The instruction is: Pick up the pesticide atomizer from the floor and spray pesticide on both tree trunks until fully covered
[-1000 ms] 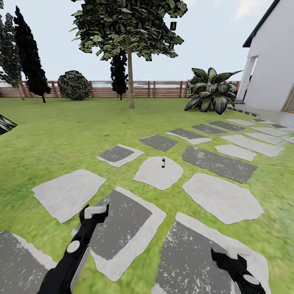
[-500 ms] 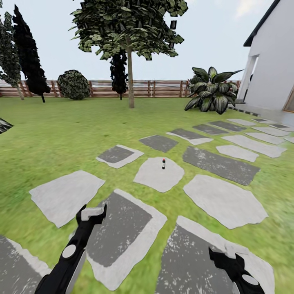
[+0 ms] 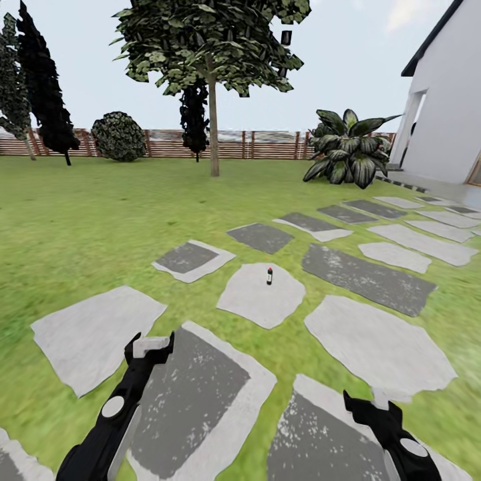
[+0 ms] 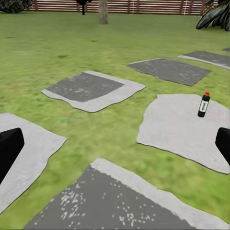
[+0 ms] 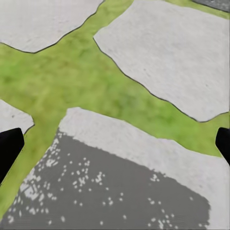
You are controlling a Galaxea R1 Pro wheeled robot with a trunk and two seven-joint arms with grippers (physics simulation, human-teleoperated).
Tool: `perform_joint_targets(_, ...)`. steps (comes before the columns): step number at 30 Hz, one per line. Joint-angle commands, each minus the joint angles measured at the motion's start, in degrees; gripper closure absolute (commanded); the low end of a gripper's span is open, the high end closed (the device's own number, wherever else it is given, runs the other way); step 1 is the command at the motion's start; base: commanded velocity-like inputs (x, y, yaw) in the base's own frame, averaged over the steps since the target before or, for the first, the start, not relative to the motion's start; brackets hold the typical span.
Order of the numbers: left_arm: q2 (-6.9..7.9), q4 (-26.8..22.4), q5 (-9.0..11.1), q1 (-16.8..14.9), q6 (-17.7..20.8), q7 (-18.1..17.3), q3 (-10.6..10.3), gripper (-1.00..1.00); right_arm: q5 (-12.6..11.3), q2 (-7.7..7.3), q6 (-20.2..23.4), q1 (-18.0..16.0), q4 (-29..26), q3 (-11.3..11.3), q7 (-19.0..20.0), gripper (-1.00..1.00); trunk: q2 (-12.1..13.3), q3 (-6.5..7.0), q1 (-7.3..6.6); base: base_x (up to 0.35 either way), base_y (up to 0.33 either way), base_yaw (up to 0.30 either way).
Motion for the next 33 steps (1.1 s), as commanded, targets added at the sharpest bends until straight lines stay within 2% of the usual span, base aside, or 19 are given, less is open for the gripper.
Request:
perform_joint_targets(1,0.00,0.00,-0.02,-0.02,0.02,0.00,0.00,-1.00,0.00,-0.03,0.05,0.00,-0.02,-0.04,-0.03,-1.00,0.00,0.00,0.00,0.326,0.000,0.000)
perform_joint_targets(6,0.00,-0.01,-0.14,-0.05,0.05,0.06,-0.05,-1.00,0.00,-0.46,0.11,0.00,-0.08,-0.10,-0.14,-1.00,0.00,0.00,0.00,0.326,0.000,0.000)
perform_joint_targets(11,0.12,0.06,-0.19,-0.06,0.06,0.08,-0.08,-1.00,0.00,-2.05,0.12,0.00,-0.09,-0.09,-0.16,-1.00,0.00,0.00,0.00,0.326,0.000,0.000)
perform_joint_targets(22,0.18,0.11,-0.11,-0.06,0.14,0.08,-0.04,-1.00,0.00,-2.23,0.12,0.00,-4.68,0.06,-0.16,-1.00,0.00,0.00,0.00,0.322,0.082,-0.018)
perform_joint_targets(33,0.19,0.17,-0.03,-0.06,0.14,0.08,-0.01,-1.00,-0.05,-2.23,0.12,0.00,-5.01,0.06,-0.16,-1.00,0.00,0.00,0.00,0.290,0.186,-0.246)
